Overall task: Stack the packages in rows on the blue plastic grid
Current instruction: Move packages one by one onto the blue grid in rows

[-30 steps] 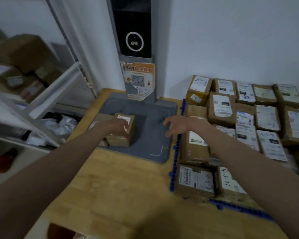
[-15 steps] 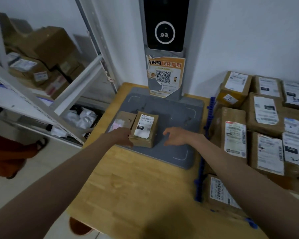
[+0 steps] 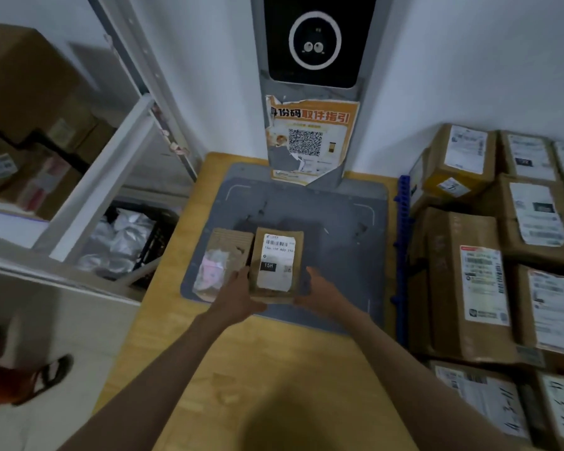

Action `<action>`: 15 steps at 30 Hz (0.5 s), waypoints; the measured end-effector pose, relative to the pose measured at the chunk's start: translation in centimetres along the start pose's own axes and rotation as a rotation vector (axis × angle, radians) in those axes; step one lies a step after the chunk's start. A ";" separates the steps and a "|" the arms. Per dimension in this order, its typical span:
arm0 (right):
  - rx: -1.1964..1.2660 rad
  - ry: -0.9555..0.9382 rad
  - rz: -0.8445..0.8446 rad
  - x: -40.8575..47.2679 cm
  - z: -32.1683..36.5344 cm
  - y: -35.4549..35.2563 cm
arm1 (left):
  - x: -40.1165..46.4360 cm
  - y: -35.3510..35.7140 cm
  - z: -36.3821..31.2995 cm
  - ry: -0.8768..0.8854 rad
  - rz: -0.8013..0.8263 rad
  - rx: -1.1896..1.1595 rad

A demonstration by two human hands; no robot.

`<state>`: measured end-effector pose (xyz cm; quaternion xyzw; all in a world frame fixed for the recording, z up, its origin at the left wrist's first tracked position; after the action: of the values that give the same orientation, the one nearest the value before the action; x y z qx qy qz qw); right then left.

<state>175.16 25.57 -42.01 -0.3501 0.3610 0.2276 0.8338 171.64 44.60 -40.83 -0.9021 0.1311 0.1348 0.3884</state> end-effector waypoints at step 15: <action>0.031 -0.029 -0.256 -6.6 -2.0 -3.0 | -1.1 1.1 -5.0 0.149 0.027 -0.046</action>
<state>171.97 21.24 -36.71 -0.3771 0.3047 0.1189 0.8665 170.94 40.32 -37.88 -0.9164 0.1686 0.0754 0.3551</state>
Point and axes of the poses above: each hand's wrist, its own x-axis towards the middle knuckle, its own y-axis out of the palm, z = x × y, the point moved 4 cm from there along x, towards the middle knuckle, and after that the axes turned 15 degrees about y, right-handed, at the moved point
